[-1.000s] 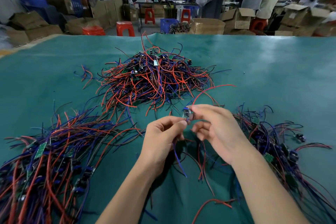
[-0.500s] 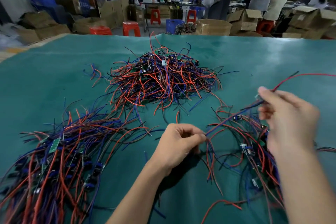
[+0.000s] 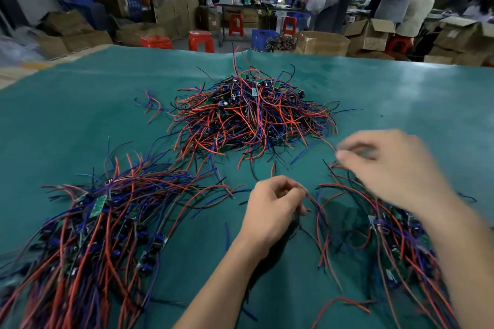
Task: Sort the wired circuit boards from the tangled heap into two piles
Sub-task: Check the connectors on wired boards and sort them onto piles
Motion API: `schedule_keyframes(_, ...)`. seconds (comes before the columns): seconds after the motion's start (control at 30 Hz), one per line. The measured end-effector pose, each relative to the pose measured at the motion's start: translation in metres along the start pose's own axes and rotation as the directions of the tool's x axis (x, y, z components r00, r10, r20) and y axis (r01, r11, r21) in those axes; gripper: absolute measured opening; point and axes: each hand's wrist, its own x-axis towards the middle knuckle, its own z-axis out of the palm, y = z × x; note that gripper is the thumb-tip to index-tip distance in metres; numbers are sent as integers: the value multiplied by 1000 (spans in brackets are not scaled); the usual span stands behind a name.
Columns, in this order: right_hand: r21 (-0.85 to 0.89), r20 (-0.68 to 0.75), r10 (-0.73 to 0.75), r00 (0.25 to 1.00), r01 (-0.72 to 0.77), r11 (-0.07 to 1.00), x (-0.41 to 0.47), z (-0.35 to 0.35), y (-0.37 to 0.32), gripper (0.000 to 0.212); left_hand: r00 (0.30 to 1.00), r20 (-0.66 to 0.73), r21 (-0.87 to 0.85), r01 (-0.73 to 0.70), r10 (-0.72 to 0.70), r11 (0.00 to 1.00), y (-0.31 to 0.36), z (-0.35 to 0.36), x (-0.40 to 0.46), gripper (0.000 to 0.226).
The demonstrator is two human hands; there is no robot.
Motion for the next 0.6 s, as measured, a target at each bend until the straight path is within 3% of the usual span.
schedule_keyframes(0.03, 13, 57, -63, 996, 62, 998, 15, 14, -14, 7, 1000, -3, 6, 1, -1, 1000, 0, 0, 1, 13)
schedule_keyframes(0.1, -20, 139, -122, 983, 125, 992, 48, 47, -36, 19, 1000, -5, 18, -1, 1, 1000, 0, 0, 2, 12)
schedule_keyframes(0.23, -223, 150, -63, 987, 96, 970, 98, 109, -59, 21, 1000, -6, 41, -2, 3, 999, 1, 0, 2, 12)
schedule_keyframes(0.3, -112, 173, -12, 985, 32, 993, 108, 129, -61, 27, 1000, -11, 49, -1, 2, 999, 0, 1, 3, 14)
schedule_keyframes(0.4, 90, 98, 29, 995, -38, 995, 110, 138, -60, 26, 1000, -8, 48, 6, -6, 999, -1, 1, 3, 15)
schedule_keyframes(0.6, 337, -9, 127, 992, -116, 934, 96, 103, -42, 20, 1000, -21, 2, 11, -11, 1000, -2, 1, 3, 16)
